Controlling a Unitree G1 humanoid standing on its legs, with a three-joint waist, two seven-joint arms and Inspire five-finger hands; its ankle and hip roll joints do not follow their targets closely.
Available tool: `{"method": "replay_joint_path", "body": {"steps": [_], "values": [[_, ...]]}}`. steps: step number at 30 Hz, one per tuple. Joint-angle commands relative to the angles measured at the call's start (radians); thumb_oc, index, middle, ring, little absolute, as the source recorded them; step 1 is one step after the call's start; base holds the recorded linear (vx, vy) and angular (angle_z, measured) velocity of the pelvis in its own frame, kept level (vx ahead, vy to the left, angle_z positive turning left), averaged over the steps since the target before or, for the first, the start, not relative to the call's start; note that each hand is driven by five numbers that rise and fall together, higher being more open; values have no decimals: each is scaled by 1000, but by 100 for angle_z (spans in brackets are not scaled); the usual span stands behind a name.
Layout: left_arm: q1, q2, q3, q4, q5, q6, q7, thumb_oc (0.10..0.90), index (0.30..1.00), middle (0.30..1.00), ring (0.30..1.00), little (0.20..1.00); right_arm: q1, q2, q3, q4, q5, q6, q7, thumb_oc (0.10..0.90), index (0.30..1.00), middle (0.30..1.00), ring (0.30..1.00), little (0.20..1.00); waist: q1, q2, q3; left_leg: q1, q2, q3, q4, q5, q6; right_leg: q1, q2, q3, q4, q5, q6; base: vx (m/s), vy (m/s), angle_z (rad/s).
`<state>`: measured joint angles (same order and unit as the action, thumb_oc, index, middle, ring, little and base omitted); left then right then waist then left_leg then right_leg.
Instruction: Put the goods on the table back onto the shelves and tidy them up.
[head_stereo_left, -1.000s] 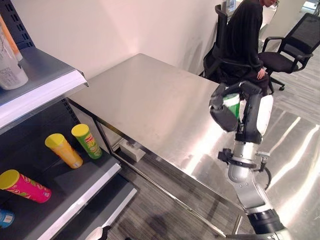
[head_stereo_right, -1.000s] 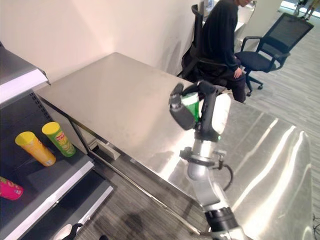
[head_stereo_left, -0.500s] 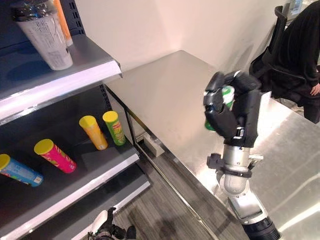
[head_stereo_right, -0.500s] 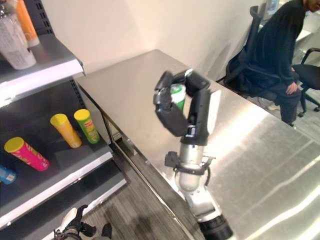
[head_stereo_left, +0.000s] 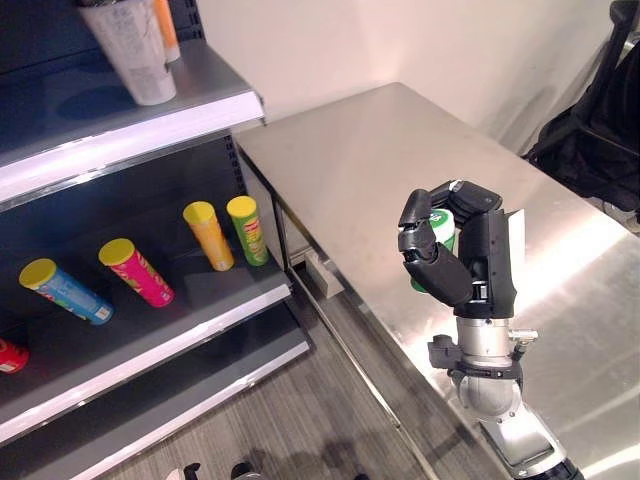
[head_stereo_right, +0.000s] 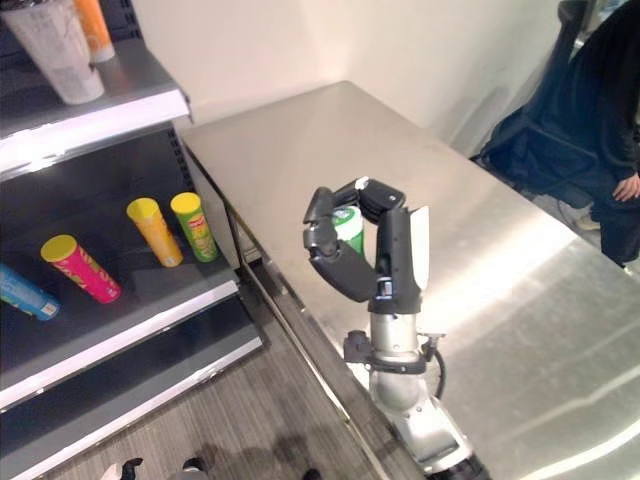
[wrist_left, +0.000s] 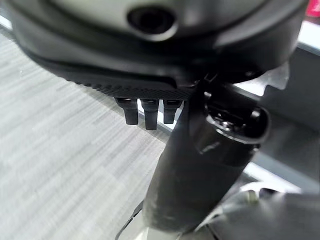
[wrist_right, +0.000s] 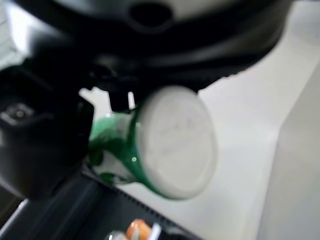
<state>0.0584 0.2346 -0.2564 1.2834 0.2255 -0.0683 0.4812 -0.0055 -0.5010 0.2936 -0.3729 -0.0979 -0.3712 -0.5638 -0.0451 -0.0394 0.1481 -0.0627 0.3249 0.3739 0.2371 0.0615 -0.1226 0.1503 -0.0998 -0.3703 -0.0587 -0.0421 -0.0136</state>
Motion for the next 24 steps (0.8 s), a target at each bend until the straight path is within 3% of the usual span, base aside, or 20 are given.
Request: {"method": "replay_joint_path", "body": {"steps": [1, 3, 4, 8, 10, 11, 12, 13, 14, 16, 18, 20, 21, 22, 23, 24], "values": [[-98, -28, -74, -83, 81, -64, 30, 800, 900, 900, 900, 900, -71, -7, -54, -92, 2, -125, 23, 400, 300, 300, 300, 300, -41, 53, -88, 170, 80, -10, -71, 23, -63, -117, -71, 14, 43, 57, 117, -114, 306, 68], [-123, -30, -107, -114, 99, -70, 23, 800, 900, 900, 900, 900, -46, -7, -57, -97, 11, -126, 37, 400, 300, 300, 300, 300, -63, 70, -101, 217, 94, -5, -85, 29, -80, -136, -84, 0, 47, 75, 132, -138, 369, 71], [-138, -33, -144, -160, 110, -77, 8, 800, 900, 900, 900, 900, -32, -1, -48, -104, 25, -125, 48, 400, 300, 300, 300, 300, -78, 83, -111, 244, 73, -13, -122, 3, -84, -162, -100, 3, 53, 96, 148, -166, 343, 96], [-170, -22, -277, -251, 239, -105, -18, 800, 900, 900, 900, 900, -29, 4, -42, -109, 30, -132, 73, 400, 300, 300, 300, 300, -97, 84, -112, 252, 38, 16, -220, -89, -72, -208, -164, -7, 64, 154, 188, -175, 312, 57], [-184, -7, -360, -300, 304, -125, -39, 800, 900, 900, 900, 900, -23, 22, -44, -109, 27, -126, 77, 400, 300, 300, 300, 300, -98, 87, -106, 260, -23, 4, -306, -124, -50, -228, -230, -25, 53, 215, 234, -280, 487, 25], [-188, -5, -368, -309, 312, -127, -49, 800, 900, 900, 900, 900, -23, 30, -40, -105, 18, -117, 80, 400, 300, 300, 300, 300, -99, 79, -100, 249, -55, 4, -321, -127, -38, -239, -262, -40, 51, 257, 238, -209, 477, 63], [-179, -3, -365, -300, 324, -126, -54, 800, 900, 900, 900, 900, -16, 52, -33, -102, 9, -108, 84, 400, 300, 300, 300, 300, -98, 74, -103, 248, -88, -18, -324, -161, -24, -229, -290, -28, 30, 287, 266, -178, 303, 81], [-179, -4, -365, -300, 325, -126, -54, 800, 900, 900, 900, 900, -16, 51, -33, -103, 9, -108, 84, 400, 300, 300, 300, 300, -100, 67, -100, 242, -94, -7, -324, -144, -21, -235, -298, -43, 33, 298, 255, -109, 403, 52], [-154, 7, -340, -279, 329, -119, -52, 800, 900, 900, 900, 900, -11, 73, -22, -94, 2, -98, 94, 400, 300, 300, 300, 300, -87, 49, -93, 229, -151, -19, -324, -158, 5, -239, -345, -38, 24, 369, 273, -109, 327, 42], [-136, 18, -284, -235, 316, -99, -36, 800, 900, 900, 900, 900, -17, 94, -12, -84, -11, -91, 85, 400, 300, 300, 300, 300, -66, 37, -82, 226, -181, -37, -324, -185, 22, -233, -362, -28, 7, 404, 275, -117, 339, 19], [-119, 27, -248, -191, 318, -79, -21, 800, 900, 900, 900, 900, -34, 104, -5, -72, -20, -82, 88, 400, 300, 300, 300, 300, -58, 15, -62, 206, -213, -43, -324, -169, 39, -248, -382, -17, 5, 459, 275, -200, 261, 27], [-85, 36, -214, -159, 322, -74, -25, 800, 900, 900, 900, 900, -36, 89, -15, -76, -51, -79, 86, 400, 300, 300, 300, 300, -69, 18, -47, 197, -243, -48, -324, -171, 70, -256, -325, 85, 44, 366, 260, -105, 301, 47], [-85, 35, -214, -158, 323, -74, -24, 800, 900, 900, 900, 900, -35, 89, -15, -77, -51, -79, 86, 400, 300, 300, 300, 300, -65, 18, -47, 198, -243, -45, -324, -172, 70, -261, -324, 90, 50, 362, 260, -64, 317, 23], [-54, 31, -211, -146, 332, -73, -39, 800, 900, 900, 900, 900, -10, 76, -40, -101, -38, -90, 106, 400, 300, 300, 300, 300, -75, 31, -46, 189, -265, -47, -324, -169, 99, -256, -221, 148, 105, 243, 220, -76, 373, 16], [-31, 17, -212, -115, 337, -70, -43, 800, 900, 900, 900, 900, 5, 71, -43, -113, -32, -103, 116, 400, 300, 300, 300, 300, -70, 42, -54, 177, -277, -33, -324, -165, 112, -240, -135, 136, 148, 156, 188, -98, 428, 25], [-29, 10, -208, -103, 330, -67, -46, 800, 900, 900, 900, 900, 7, 69, -39, -109, -29, -112, 117, 400, 300, 300, 300, 300, -69, 43, -58, 171, -280, -24, -324, -163, 115, -235, -102, 121, 165, 124, 174, -70, 242, 11]]}}
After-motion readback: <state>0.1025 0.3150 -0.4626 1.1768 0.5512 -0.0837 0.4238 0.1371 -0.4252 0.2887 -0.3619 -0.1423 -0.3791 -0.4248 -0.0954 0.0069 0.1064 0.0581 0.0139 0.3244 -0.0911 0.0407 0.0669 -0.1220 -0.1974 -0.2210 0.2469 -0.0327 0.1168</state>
